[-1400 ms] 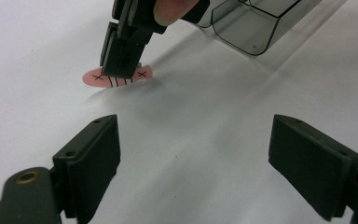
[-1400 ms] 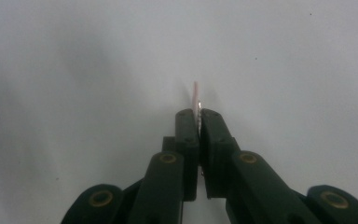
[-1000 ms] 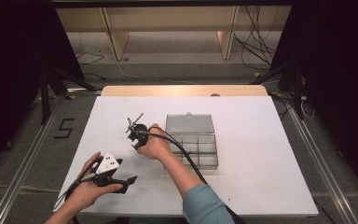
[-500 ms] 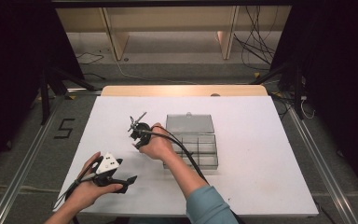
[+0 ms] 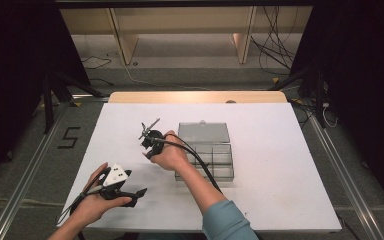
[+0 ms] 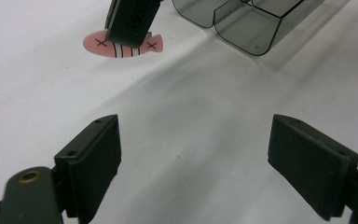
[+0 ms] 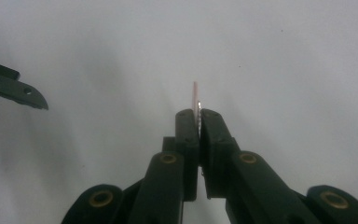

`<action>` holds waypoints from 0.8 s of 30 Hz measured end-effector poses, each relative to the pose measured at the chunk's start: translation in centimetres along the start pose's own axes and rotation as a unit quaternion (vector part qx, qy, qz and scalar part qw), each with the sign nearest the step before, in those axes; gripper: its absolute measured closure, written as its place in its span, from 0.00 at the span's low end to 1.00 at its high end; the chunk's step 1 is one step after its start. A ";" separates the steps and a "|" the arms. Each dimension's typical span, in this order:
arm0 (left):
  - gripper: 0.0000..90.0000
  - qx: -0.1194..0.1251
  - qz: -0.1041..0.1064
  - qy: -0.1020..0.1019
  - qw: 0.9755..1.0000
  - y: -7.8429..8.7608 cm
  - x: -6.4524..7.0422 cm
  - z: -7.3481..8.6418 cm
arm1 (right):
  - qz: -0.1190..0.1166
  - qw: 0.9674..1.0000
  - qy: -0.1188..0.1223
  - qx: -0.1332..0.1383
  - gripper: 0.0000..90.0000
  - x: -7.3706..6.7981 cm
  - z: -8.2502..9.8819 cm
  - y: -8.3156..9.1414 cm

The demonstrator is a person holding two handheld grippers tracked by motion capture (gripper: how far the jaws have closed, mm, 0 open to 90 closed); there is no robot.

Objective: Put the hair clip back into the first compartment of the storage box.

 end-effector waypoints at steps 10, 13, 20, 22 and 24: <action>0.19 0.000 -0.001 0.000 1.000 0.0 0.0 0.0 | 0.001 1.000 -0.004 0.008 0.97 0.2 0.4 1.2; 0.19 0.000 -0.001 0.000 1.000 0.0 0.0 0.0 | 0.002 1.000 -0.007 0.009 0.97 0.3 0.6 1.5; 0.19 0.001 -0.001 0.000 1.000 0.0 0.0 0.0 | 0.005 1.000 -0.012 0.012 0.97 0.8 1.2 2.3; 0.19 0.001 -0.001 0.000 1.000 0.0 0.0 0.0 | 0.004 1.000 -0.013 0.013 0.97 0.9 1.2 2.5; 0.19 0.001 -0.001 0.002 1.000 0.0 0.0 0.0 | 0.005 1.000 -0.015 0.014 0.97 0.9 1.2 2.6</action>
Point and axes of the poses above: each handheld gripper's, and its own axes: y roughly backward along the jaws, z roughly out of its underside, x roughly to its right, the point moved 4 cm from there along -y, roughly forward along the jaws, and after that the axes turned 13 degrees about -z, right-handed, at the moved point
